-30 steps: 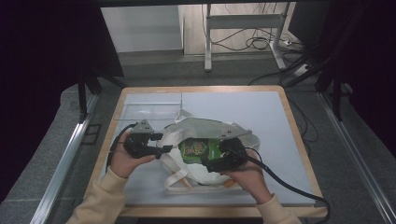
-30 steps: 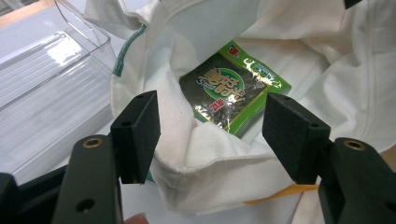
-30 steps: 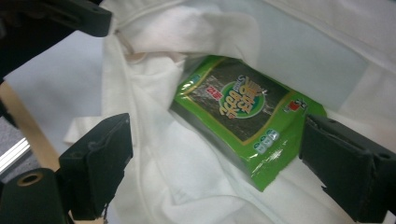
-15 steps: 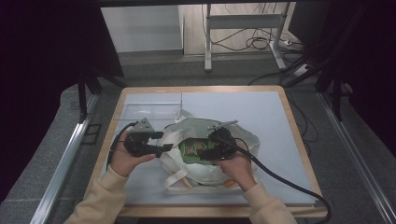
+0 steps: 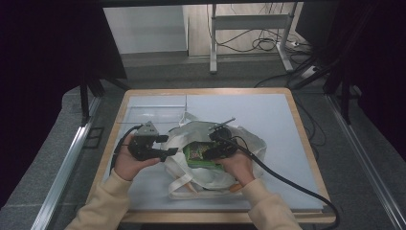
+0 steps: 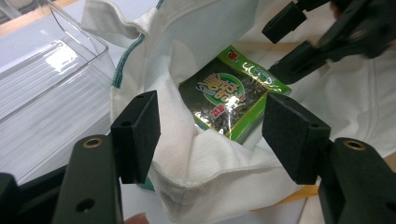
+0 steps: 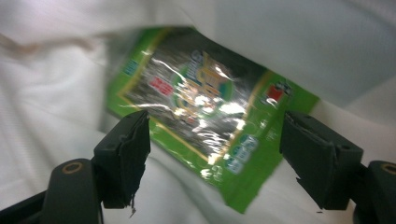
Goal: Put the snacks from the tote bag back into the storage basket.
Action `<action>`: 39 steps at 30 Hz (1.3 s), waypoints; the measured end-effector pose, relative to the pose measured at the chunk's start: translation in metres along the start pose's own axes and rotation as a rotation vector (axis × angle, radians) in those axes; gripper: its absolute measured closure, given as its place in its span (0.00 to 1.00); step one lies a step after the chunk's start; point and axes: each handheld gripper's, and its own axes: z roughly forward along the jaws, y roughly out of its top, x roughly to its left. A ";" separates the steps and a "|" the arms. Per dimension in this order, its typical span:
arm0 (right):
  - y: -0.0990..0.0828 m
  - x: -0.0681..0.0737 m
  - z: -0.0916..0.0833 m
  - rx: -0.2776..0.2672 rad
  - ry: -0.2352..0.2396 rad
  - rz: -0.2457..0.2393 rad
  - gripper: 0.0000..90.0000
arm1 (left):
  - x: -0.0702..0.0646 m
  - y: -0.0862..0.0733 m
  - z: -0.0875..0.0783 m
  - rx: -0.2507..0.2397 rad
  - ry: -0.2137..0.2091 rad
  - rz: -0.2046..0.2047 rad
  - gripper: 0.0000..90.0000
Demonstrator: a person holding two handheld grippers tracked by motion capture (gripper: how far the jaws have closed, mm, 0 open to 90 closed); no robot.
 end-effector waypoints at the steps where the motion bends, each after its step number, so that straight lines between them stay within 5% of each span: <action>1: 0.000 -0.001 0.003 0.013 0.001 0.004 0.27 | 0.000 0.000 0.000 0.001 -0.001 -0.001 0.41; 9: 0.002 -0.006 0.021 0.090 0.008 0.040 0.32 | 0.000 -0.001 0.002 0.004 -0.002 0.001 0.41; 25: -0.002 -0.010 0.034 0.171 -0.056 0.087 0.35 | 0.000 -0.001 -0.001 -0.005 -0.001 0.004 0.41; 39: -0.003 -0.025 0.044 0.174 0.007 0.223 0.53 | 0.001 -0.001 -0.004 -0.016 -0.004 0.002 0.41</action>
